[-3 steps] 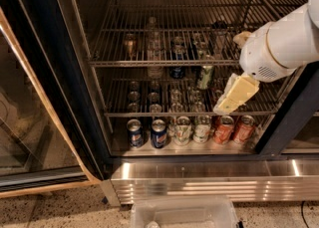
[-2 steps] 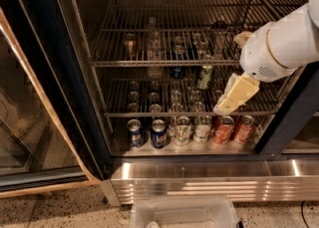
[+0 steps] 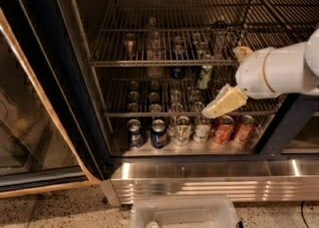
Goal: Pick water bottle from middle shelf of fridge
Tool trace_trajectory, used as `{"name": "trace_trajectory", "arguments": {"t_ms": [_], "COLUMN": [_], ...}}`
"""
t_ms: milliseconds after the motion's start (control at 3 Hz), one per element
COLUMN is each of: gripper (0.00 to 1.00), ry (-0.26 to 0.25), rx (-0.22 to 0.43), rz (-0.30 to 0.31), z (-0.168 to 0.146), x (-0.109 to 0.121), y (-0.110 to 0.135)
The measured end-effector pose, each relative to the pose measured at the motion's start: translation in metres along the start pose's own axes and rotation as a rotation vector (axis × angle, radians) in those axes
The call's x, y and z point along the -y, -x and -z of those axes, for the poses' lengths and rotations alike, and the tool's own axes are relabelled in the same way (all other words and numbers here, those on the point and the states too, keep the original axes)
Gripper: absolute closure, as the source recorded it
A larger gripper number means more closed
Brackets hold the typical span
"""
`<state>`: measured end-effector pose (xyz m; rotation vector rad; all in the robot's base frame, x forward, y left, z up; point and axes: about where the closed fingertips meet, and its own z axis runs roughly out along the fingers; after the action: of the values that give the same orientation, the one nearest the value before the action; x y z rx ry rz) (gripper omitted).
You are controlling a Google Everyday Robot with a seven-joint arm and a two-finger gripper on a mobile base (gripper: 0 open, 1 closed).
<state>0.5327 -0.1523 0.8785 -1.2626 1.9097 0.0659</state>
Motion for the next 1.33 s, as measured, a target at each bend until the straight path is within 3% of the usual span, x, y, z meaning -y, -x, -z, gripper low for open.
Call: {"name": "trace_trajectory", "arguments": {"t_ms": [333,667,1000,1333], "gripper": [0.0,0.0,0.0,0.0], "ry": [-0.072,-0.064,-0.058,-0.054], "rx": [0.047,0.052,0.094,0.211], "rz": [-0.02,-0.012,-0.009,-0.013], "z": [0.004,-0.005,-0.031,-0.082], "x": [0.018,0.011,-0.003,-0.011], "y": [0.012,0.014,0.017,0.041]}}
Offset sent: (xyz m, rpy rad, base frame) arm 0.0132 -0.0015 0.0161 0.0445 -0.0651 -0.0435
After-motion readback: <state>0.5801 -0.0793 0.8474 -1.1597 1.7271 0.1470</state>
